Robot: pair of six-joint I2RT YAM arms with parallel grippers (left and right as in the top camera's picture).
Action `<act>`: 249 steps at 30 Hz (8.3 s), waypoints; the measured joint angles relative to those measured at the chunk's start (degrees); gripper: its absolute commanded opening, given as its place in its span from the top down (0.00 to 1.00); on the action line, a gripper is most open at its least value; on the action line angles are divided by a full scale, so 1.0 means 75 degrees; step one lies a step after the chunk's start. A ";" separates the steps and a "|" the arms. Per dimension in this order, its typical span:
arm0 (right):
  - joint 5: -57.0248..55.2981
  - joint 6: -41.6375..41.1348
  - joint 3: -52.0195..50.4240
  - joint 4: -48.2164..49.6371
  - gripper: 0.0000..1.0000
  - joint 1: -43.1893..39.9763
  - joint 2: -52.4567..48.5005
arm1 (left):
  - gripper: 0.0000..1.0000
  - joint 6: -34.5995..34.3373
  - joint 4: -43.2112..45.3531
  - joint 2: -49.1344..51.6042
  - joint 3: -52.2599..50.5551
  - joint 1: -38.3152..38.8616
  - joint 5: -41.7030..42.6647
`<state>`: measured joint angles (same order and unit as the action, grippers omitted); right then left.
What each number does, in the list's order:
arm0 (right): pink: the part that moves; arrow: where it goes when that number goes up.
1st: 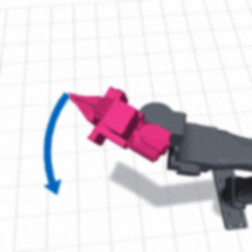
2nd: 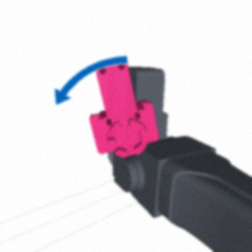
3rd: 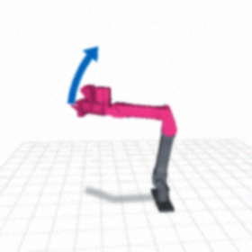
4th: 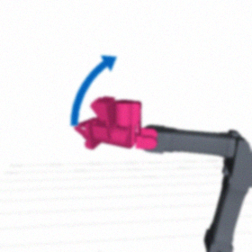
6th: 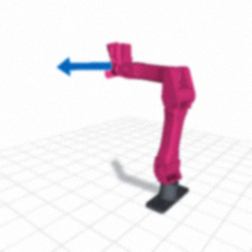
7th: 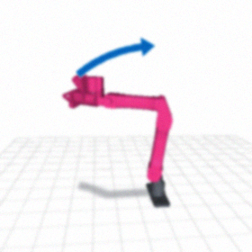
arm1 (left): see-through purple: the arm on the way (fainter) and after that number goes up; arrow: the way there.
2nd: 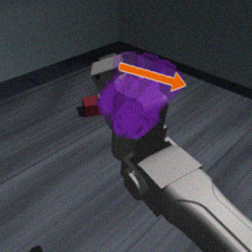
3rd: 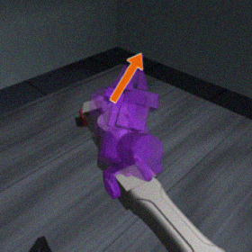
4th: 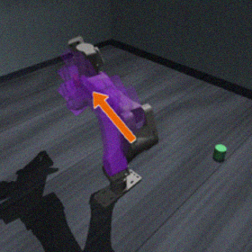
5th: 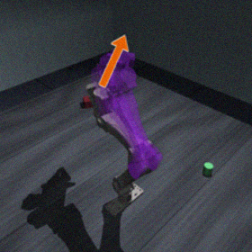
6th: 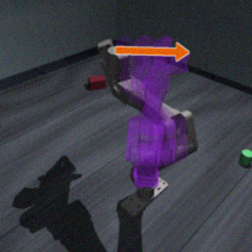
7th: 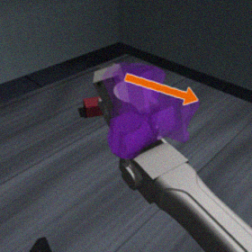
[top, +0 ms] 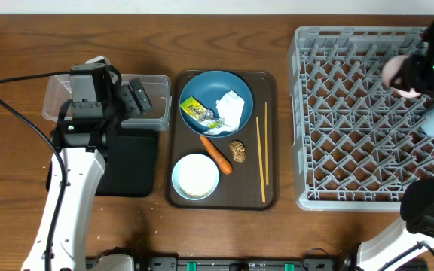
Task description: Sort waste into correct bins and load items into the dishwasher rack
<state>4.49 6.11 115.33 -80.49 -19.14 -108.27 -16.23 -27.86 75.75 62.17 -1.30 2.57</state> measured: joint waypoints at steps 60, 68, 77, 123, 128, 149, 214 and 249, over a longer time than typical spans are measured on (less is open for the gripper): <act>0.1422 -0.1617 0.0082 0.2655 0.01 -0.1005 -0.1915 | 0.02 0.0003 -0.0172 0.0000 0.0000 0.0000 -0.0149; 0.1670 -0.1457 0.0114 0.1644 0.01 -0.0694 -0.1489 | 0.02 0.0000 -0.0207 -0.0003 0.0000 0.0000 -0.0149; 0.1818 -0.1072 0.0117 0.1177 0.01 0.0755 -0.1218 | 0.02 0.0003 -0.0213 -0.0003 0.0000 0.0000 -0.0169; 0.1801 -0.1128 0.0122 0.1192 0.01 0.2920 -0.1198 | 0.41 -0.0090 0.1157 0.2833 0.0000 0.3334 0.0414; 0.1798 -0.1128 0.0122 0.1166 0.01 0.2920 -0.1198 | 0.64 -0.0058 0.1169 0.2833 0.0000 0.3389 0.0434; 0.1766 -0.1128 0.0122 0.1081 0.01 0.2876 -0.1198 | 0.41 -0.0055 0.0507 0.2833 0.0000 0.3389 0.0554; 0.1661 -0.1131 0.0122 0.1020 0.01 0.2824 -0.1198 | 0.25 -0.0026 0.0831 0.2818 0.0003 0.3389 0.1483; 0.1658 -0.1128 0.0122 0.1017 0.01 0.2824 -0.1198 | 0.94 0.0367 0.0615 0.2879 0.0003 0.3497 0.1384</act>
<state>16.93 -2.35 116.25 -72.86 2.04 -117.25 -13.47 -23.24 97.34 62.19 24.93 12.95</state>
